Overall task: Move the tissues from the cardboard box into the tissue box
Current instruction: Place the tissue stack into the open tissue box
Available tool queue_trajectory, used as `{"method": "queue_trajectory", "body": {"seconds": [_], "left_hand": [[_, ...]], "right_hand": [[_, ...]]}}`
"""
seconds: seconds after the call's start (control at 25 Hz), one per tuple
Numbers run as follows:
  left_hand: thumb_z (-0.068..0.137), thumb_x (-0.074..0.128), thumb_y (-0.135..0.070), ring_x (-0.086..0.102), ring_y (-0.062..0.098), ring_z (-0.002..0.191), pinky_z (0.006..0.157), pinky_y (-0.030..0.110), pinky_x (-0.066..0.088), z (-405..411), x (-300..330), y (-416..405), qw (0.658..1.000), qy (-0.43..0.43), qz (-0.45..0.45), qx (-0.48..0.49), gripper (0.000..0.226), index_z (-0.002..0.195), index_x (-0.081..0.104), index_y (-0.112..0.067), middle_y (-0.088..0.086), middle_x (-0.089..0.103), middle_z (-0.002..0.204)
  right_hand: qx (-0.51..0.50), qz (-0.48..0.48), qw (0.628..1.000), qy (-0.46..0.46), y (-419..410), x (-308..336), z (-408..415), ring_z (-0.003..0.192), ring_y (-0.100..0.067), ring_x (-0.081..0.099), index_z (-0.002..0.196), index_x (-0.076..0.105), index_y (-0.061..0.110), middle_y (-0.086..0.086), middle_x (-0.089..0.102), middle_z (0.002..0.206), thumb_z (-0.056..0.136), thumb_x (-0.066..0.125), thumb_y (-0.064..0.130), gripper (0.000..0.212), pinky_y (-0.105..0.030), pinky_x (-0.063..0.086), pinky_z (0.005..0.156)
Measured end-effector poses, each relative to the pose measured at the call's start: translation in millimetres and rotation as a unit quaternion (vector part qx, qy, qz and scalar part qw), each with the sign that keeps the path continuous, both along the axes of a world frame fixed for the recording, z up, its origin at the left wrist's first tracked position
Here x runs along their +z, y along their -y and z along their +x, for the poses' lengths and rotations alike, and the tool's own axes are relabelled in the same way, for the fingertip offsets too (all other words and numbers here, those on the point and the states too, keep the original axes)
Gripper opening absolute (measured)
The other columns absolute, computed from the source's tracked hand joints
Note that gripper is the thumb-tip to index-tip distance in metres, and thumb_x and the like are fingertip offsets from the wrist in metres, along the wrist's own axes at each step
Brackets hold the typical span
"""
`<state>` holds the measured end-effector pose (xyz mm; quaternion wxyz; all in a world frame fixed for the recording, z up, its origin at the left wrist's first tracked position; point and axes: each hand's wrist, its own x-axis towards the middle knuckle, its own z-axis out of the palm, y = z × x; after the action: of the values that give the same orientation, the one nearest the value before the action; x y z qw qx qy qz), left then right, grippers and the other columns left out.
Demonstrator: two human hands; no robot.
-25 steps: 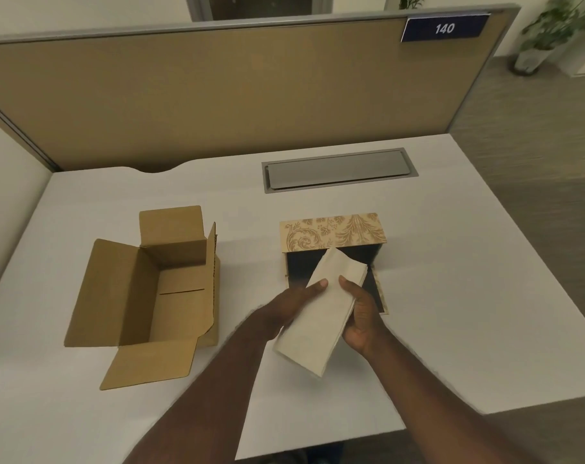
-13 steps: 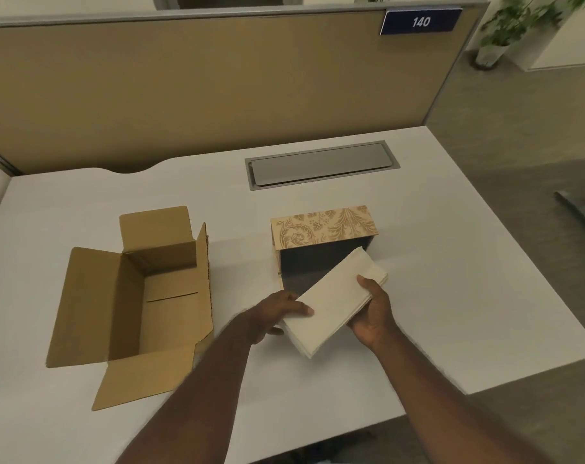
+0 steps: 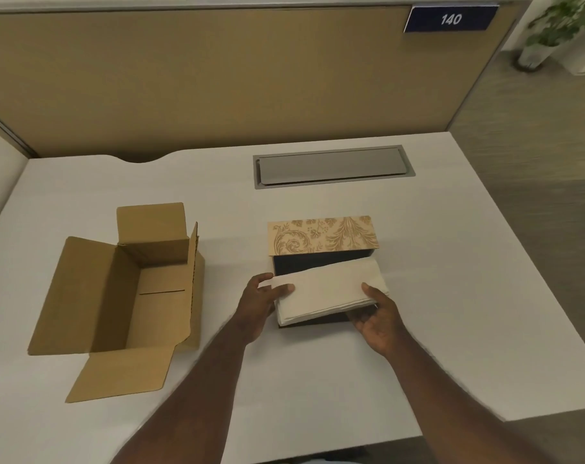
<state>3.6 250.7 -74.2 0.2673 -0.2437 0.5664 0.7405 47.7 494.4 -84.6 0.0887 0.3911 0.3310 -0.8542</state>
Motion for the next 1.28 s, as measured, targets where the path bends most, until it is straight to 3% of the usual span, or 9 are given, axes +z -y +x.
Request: {"method": "queue_trajectory", "body": {"seconds": [0.2, 0.44, 0.56, 0.76, 1.0, 1.16, 1.28], "left_hand": [[0.074, 0.083, -0.009, 0.068, 0.028, 0.101, 0.098, 0.047, 0.051, -4.6, -8.3, -10.6, 0.998, -0.017, -0.031, 0.047, 0.064, 0.128, 0.049, -0.013, 0.010, 0.069, 0.109], [0.075, 0.083, -0.013, 0.066, 0.030, 0.104, 0.098, 0.051, 0.052, -7.2, -16.9, -17.7, 0.994, -0.012, -0.051, 0.091, 0.066, 0.130, 0.047, -0.013, 0.013, 0.066, 0.112], [0.073, 0.085, -0.014, 0.067, 0.023, 0.097, 0.088, 0.043, 0.057, -9.5, -19.4, -20.2, 0.993, -0.017, -0.057, 0.098, 0.068, 0.129, 0.047, -0.014, 0.006, 0.065, 0.105], [0.070, 0.087, -0.018, 0.065, 0.014, 0.092, 0.070, 0.028, 0.053, -13.9, -21.8, -23.2, 0.991, -0.022, -0.069, 0.114, 0.071, 0.129, 0.048, -0.017, -0.002, 0.063, 0.100], [0.070, 0.087, -0.020, 0.064, 0.021, 0.100, 0.089, 0.040, 0.056, -22.0, -28.0, -23.9, 0.991, -0.010, -0.064, 0.119, 0.074, 0.131, 0.045, -0.019, 0.004, 0.061, 0.108], [0.070, 0.087, -0.019, 0.062, 0.020, 0.101, 0.086, 0.036, 0.054, -24.5, -30.5, -26.6, 0.991, -0.004, -0.061, 0.121, 0.079, 0.135, 0.041, -0.019, 0.003, 0.057, 0.109], [0.072, 0.087, -0.019, 0.060, 0.025, 0.109, 0.091, 0.038, 0.053, -24.8, -33.1, -28.9, 0.990, 0.006, -0.070, 0.123, 0.081, 0.137, 0.039, -0.019, 0.007, 0.053, 0.123]], "right_hand": [[0.067, 0.022, 0.997, 0.024, -19.9, -10.6, -4.1, 0.102, -0.028, 0.065, 0.107, 0.065, 0.012, -0.010, 0.072, 0.102, 0.077, 0.072, 0.009, 0.031, -0.037, 0.058, 0.078], [0.142, 0.158, 0.977, 0.008, -32.2, -21.8, -17.2, 0.097, -0.022, 0.068, 0.097, 0.071, 0.010, -0.003, 0.078, 0.091, 0.081, 0.074, 0.008, 0.016, -0.029, 0.056, 0.074], [0.168, 0.210, 0.963, 0.024, -37.4, -29.3, -22.5, 0.100, -0.023, 0.065, 0.097, 0.068, 0.014, -0.006, 0.072, 0.103, 0.082, 0.076, 0.017, 0.017, -0.034, 0.055, 0.082], [0.210, 0.283, 0.935, 0.045, -38.6, -34.1, -30.2, 0.101, -0.023, 0.061, 0.094, 0.063, 0.021, -0.001, 0.067, 0.102, 0.083, 0.075, 0.029, 0.018, -0.036, 0.051, 0.085], [0.237, 0.312, 0.919, 0.048, -36.8, -34.3, -35.9, 0.103, -0.025, 0.059, 0.114, 0.062, 0.013, -0.004, 0.066, 0.109, 0.084, 0.072, 0.033, 0.038, -0.036, 0.047, 0.083], [0.236, 0.308, 0.921, 0.046, -34.1, -33.3, -36.5, 0.095, -0.017, 0.058, 0.108, 0.062, 0.019, 0.002, 0.066, 0.104, 0.085, 0.072, 0.034, 0.030, -0.037, 0.045, 0.084], [0.227, 0.300, 0.926, 0.049, -32.0, -32.6, -38.5, 0.088, -0.011, 0.057, 0.093, 0.063, 0.023, 0.010, 0.066, 0.095, 0.084, 0.073, 0.032, 0.016, -0.038, 0.041, 0.086]]}}
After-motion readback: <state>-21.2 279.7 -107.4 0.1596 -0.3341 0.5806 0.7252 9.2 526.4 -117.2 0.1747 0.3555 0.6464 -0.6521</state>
